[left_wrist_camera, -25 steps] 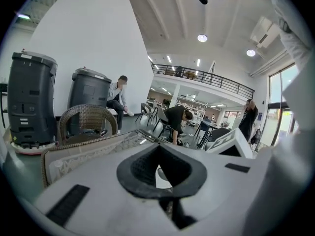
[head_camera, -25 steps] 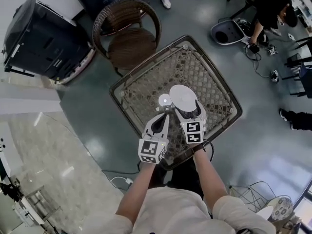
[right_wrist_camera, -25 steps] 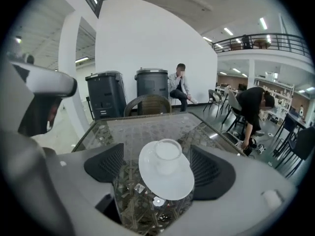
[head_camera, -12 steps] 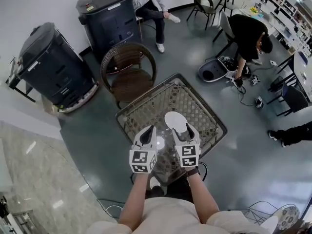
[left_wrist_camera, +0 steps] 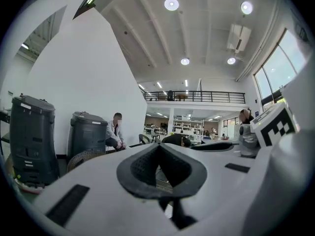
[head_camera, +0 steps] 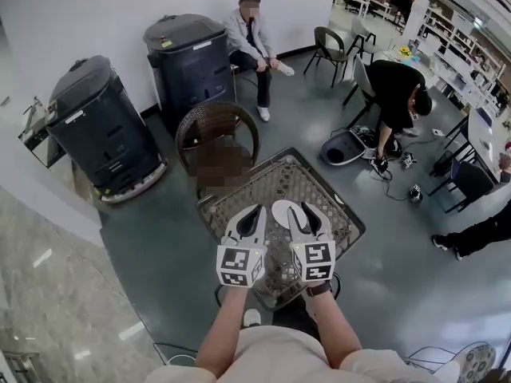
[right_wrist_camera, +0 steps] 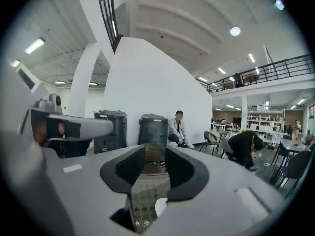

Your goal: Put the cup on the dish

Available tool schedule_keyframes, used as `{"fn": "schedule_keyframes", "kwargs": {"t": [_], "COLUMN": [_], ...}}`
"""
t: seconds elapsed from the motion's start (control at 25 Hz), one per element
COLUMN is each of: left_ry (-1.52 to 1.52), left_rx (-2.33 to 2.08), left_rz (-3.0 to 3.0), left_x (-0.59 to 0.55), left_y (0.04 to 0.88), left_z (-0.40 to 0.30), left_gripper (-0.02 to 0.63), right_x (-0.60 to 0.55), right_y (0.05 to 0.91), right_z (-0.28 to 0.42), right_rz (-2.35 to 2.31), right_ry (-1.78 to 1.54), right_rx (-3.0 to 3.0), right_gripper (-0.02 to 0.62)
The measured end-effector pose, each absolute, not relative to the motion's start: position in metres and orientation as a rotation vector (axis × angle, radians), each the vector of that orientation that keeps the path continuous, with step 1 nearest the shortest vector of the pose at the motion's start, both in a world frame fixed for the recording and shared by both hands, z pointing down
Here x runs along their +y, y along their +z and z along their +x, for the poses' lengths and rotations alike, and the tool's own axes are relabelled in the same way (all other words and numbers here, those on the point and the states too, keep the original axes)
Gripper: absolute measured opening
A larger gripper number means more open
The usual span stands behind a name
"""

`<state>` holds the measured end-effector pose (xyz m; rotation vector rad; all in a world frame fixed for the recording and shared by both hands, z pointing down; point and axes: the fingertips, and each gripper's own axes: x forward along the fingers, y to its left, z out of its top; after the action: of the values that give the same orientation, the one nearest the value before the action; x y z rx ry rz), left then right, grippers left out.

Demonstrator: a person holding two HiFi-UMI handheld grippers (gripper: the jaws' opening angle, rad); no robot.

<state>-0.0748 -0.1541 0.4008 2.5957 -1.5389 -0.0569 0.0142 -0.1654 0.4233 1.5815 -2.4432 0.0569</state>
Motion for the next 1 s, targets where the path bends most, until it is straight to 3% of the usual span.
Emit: {"fn": "schedule_keyframes", "kwargs": {"t": [0.24, 0.4, 1.0], "left_ry": [-0.105, -0.123, -0.092], "left_rx": [-1.486, -1.493, -1.479], "left_rz": [2.695, 2.719, 2.734], "left_x": [-0.130, -0.120, -0.091], "left_y": [0.372, 0.360, 0.366], "left_z": [-0.054, -0.049, -0.045], "left_gripper": [0.003, 0.003, 0.003], "right_x": [-0.141, -0.127, -0.095], "right_y": [0.384, 0.363, 0.351], "right_z": [0.009, 0.013, 0.030], "right_rz": [1.645, 1.669, 1.790], "right_ry": [0.004, -0.021, 0.005], "right_rx": [-2.503, -2.544, -2.572], "right_gripper": [0.073, 0.000, -0.001]}}
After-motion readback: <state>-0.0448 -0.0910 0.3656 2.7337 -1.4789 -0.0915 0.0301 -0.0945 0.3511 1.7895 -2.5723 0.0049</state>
